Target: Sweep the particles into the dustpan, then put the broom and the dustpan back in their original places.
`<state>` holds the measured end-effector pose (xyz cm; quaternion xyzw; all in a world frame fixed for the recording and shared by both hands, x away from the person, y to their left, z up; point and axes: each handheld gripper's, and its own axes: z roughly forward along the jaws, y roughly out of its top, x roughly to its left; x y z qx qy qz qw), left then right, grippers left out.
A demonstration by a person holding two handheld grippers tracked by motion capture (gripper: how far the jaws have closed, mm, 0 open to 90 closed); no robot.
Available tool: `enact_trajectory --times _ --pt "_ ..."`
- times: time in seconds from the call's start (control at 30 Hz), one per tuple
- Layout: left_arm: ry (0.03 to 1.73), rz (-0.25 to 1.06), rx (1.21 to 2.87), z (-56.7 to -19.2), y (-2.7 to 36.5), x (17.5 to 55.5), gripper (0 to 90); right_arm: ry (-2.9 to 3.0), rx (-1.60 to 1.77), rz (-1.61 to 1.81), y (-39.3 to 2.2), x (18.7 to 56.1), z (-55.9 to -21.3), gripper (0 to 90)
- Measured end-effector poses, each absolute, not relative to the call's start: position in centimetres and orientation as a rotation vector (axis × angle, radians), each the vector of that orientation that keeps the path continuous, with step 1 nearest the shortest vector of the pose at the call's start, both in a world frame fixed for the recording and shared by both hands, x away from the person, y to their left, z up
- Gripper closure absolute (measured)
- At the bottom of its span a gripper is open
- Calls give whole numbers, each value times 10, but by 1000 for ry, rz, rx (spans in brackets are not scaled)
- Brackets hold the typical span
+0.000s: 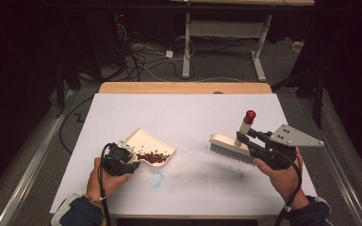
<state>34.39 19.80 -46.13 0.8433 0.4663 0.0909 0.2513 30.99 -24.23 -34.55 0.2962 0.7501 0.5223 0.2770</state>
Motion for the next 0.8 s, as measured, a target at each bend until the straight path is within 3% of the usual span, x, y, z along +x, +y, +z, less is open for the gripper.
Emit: enact_trajectory --times 0.5,0.8 --pt "1341 267 2242 -461 218 342 639 2229 806 1333 -272 291 -341 702" --pt "1381 307 2235 -472 211 346 637 2335 938 1292 -281 317 -358 701"
